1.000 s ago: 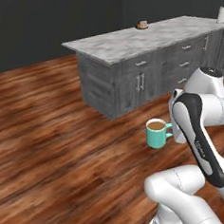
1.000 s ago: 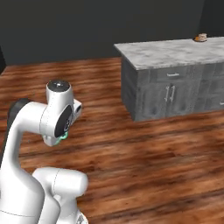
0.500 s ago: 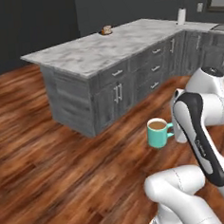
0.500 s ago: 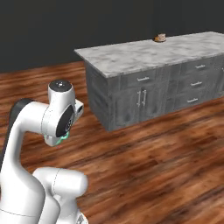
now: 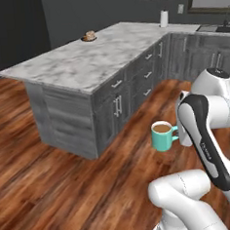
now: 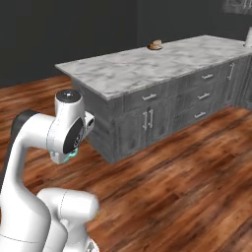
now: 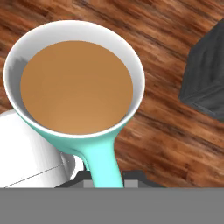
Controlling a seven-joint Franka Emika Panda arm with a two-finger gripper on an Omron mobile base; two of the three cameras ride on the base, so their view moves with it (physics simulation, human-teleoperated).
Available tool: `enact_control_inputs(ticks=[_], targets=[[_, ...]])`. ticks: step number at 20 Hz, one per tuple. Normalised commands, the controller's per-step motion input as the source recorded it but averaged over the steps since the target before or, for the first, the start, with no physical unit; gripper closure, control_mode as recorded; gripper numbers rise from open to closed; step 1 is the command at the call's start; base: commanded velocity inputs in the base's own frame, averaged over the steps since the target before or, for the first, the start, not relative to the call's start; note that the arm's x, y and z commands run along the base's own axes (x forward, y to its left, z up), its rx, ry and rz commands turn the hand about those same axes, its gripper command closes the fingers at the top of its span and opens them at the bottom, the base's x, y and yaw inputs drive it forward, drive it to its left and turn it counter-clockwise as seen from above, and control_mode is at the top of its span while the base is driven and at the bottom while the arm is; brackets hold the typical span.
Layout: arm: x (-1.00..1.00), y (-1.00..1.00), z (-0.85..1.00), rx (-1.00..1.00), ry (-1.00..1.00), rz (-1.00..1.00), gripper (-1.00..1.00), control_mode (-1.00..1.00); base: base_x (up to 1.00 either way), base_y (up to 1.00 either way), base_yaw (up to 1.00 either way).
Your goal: Pick up the brewed coffee from the coffee machine and place it next to the breakfast plate on the dining counter.
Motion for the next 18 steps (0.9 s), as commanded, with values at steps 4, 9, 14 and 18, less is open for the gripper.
enact_control_inputs(ticks=[4, 9, 14, 18], targets=[[0.0, 0.0, 0.0, 0.0, 0.0, 0.0, 1.0, 1.0, 1.0, 1.0, -0.31], [0.0, 0.0, 0.0, 0.0, 0.0, 0.0, 1.0, 1.0, 0.91, 1.0, -0.26], [0.0, 0.0, 0.0, 0.0, 0.0, 0.0, 1.0, 1.0, 0.74, 1.0, -0.22], [0.0, 0.0, 0.0, 0.0, 0.0, 0.0, 1.0, 1.0, 0.68, 1.0, -0.21]])
